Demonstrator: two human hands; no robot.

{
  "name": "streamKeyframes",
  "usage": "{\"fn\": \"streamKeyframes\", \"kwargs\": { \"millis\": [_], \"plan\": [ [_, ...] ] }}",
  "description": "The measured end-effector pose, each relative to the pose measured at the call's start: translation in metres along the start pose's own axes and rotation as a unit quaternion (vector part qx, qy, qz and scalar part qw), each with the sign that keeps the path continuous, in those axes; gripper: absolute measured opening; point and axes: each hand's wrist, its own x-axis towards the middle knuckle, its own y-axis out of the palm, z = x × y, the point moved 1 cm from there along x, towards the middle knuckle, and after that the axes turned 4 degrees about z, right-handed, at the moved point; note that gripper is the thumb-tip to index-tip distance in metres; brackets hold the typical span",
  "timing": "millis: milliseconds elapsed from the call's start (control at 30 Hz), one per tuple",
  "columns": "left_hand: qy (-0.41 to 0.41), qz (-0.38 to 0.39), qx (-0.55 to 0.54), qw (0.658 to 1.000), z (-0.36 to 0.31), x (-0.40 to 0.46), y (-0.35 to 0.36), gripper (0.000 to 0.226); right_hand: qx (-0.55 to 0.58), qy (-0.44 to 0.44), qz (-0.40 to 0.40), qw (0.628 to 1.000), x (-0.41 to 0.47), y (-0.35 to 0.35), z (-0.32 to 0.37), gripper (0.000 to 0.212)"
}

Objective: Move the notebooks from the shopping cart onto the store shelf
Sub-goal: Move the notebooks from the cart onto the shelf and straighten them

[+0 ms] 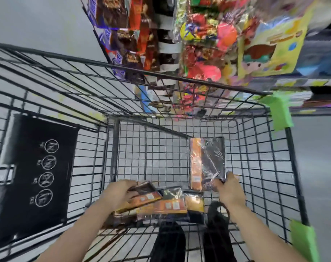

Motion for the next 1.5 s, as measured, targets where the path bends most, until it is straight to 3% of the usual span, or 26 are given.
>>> {"fn": "streamKeyframes", "kwargs": {
  "millis": [200,400,700,900,1067,1167,1367,1500],
  "plan": [
    [0.015,-0.082,0.001,0.996,-0.037,-0.040,-0.059,0.027,0.030,-0.091,0.010,0.995,-0.047,-0.058,0.024,0.019],
    [0.069,-0.094,0.030,0.993,-0.106,-0.087,-0.115,0.034,0.033,-0.128,-0.015,0.991,-0.097,-0.126,0.019,0.026],
    [0.112,-0.134,0.051,0.983,-0.215,-0.131,-0.176,0.031,0.049,-0.180,-0.042,0.982,-0.123,-0.233,-0.038,0.020],
    [0.137,-0.157,0.082,0.975,-0.331,-0.125,-0.177,0.040,0.146,-0.205,-0.052,0.966,-0.109,-0.307,-0.117,0.009],
    [0.130,-0.198,0.052,0.970,-0.455,-0.118,-0.165,0.043,0.210,-0.189,-0.066,0.957,-0.081,-0.382,-0.209,0.036],
    [0.135,-0.198,0.056,0.969,-0.529,-0.106,-0.152,0.040,0.204,-0.175,-0.072,0.961,-0.063,-0.430,-0.269,0.039],
    [0.164,-0.184,0.086,0.965,-0.657,-0.084,-0.134,0.038,0.225,-0.150,-0.089,0.959,0.012,-0.488,-0.396,0.018],
    [0.156,-0.166,0.078,0.971,-0.710,-0.065,-0.140,0.041,0.247,-0.136,-0.099,0.954,0.023,-0.526,-0.425,0.009]
  ]
}}
